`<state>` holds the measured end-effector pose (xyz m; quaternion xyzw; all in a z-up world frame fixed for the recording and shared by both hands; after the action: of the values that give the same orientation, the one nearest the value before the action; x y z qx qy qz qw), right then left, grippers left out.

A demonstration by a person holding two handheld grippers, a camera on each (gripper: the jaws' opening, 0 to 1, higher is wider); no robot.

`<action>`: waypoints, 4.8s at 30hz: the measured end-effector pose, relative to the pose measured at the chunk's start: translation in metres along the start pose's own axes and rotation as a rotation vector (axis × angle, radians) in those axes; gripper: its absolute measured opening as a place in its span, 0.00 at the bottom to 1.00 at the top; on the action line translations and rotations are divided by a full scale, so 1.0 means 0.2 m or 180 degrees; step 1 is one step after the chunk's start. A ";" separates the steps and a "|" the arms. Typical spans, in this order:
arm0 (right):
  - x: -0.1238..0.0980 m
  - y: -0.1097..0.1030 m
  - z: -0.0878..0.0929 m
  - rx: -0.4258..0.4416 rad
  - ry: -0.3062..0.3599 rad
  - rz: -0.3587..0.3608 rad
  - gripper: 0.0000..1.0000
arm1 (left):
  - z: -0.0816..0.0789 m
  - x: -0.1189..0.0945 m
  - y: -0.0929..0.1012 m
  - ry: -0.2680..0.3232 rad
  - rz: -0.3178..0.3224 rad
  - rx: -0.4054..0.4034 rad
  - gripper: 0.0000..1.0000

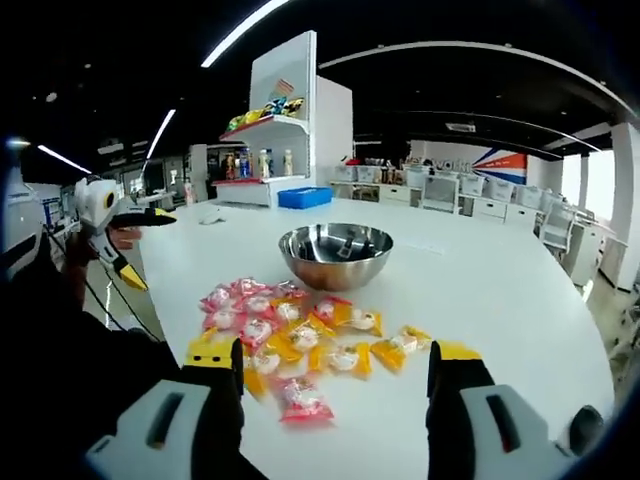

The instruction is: Pick up the marshmallows scattered on the table and place them into the bowl on the table

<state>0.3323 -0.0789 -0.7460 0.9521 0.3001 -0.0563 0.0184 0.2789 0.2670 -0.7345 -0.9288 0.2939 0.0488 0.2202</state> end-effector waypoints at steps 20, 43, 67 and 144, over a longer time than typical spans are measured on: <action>0.38 0.20 0.22 0.0345 -0.0295 0.0450 0.66 | 0.01 0.00 0.00 0.0033 0.0033 -0.0062 0.95; 0.52 0.34 0.40 0.0413 -0.0423 0.0835 0.38 | 0.03 0.03 0.06 0.0028 0.0200 -0.0121 0.95; 0.52 0.33 0.42 0.0078 -0.0380 0.0727 0.20 | 0.04 0.02 0.04 0.0027 0.0120 -0.0152 0.94; 0.45 -0.06 -1.07 -0.0648 0.1567 -0.0102 0.12 | -0.01 0.00 0.02 0.0070 0.0085 -0.0084 0.93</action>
<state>0.4194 -0.0028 -0.5444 0.9255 0.3146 0.2072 0.0397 0.2768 0.2628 -0.7340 -0.9281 0.3080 0.0454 0.2041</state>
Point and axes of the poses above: the point that each gripper's makers call its tool centre point, and the gripper's own axes: x roughly forward along the fingers, y roughly to its right, z roughly out of its underside, the point moved 4 cm from there along -x, roughly backward along the fingers, and after that the axes turned 14 degrees about y, right-handed, at the moved point
